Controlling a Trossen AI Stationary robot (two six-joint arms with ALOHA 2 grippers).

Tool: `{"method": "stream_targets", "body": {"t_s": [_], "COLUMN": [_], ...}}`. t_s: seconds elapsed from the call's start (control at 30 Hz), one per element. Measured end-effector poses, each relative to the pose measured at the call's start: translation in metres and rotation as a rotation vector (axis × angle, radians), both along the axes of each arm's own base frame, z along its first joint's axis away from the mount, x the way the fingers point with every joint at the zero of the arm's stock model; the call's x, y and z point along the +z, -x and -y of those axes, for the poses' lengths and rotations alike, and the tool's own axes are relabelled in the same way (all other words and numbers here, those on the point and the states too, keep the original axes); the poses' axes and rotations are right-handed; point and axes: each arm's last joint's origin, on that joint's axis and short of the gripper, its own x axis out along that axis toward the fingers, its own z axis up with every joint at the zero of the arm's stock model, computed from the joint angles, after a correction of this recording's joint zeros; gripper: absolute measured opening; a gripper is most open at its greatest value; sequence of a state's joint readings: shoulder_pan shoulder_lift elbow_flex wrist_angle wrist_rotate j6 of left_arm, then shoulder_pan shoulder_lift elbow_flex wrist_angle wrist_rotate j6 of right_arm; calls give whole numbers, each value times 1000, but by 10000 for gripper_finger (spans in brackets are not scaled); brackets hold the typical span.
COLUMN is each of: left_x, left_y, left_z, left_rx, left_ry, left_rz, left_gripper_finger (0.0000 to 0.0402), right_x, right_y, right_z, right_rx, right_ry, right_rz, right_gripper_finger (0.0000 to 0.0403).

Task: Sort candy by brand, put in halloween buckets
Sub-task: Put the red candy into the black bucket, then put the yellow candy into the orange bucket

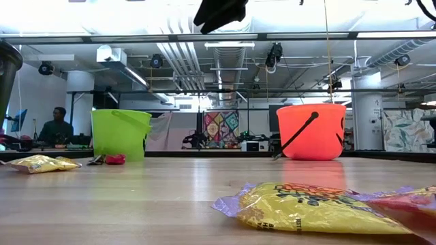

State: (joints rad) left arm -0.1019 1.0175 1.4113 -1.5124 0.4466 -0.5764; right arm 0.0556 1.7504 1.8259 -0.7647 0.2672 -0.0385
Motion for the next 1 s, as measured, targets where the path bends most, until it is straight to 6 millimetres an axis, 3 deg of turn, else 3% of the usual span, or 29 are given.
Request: {"method": "stream_targets", "body": {"t_s": [0.1,0.23,0.43,0.57,0.73,0.9,1.0], "left_x": [2,-14,-48,-73,-87,-80,-70], "left_y": [6,3,-5,-12,-17,-19,-20], "left_z": [21,49,83,92,96,89,85], "left_rx": [-36,-89,-165,-197,-251,-236,-200], "left_ry": [-6,-54,-153,-220,-276,-408,-497], "left_rz": [-36,-104,-176,-231,-205,3,143], "left_gripper_finger": [8,13,91,132,154,154,152], "right_x": [-1,-8,-14,-20,-26,-40,-59], "right_y": [-1,0,2,6,14,25,32], "right_z": [3,9,17,11,-27,-81,-109], "right_rx": [-8,-54,-113,-101,-13,17,59], "right_ry": [4,-73,-381,-521,-705,-793,-710], "right_rz": [0,-9,-33,-100,-245,-350,-376], "right_gripper_finger": [263,258,268,271,263,250,242]}}
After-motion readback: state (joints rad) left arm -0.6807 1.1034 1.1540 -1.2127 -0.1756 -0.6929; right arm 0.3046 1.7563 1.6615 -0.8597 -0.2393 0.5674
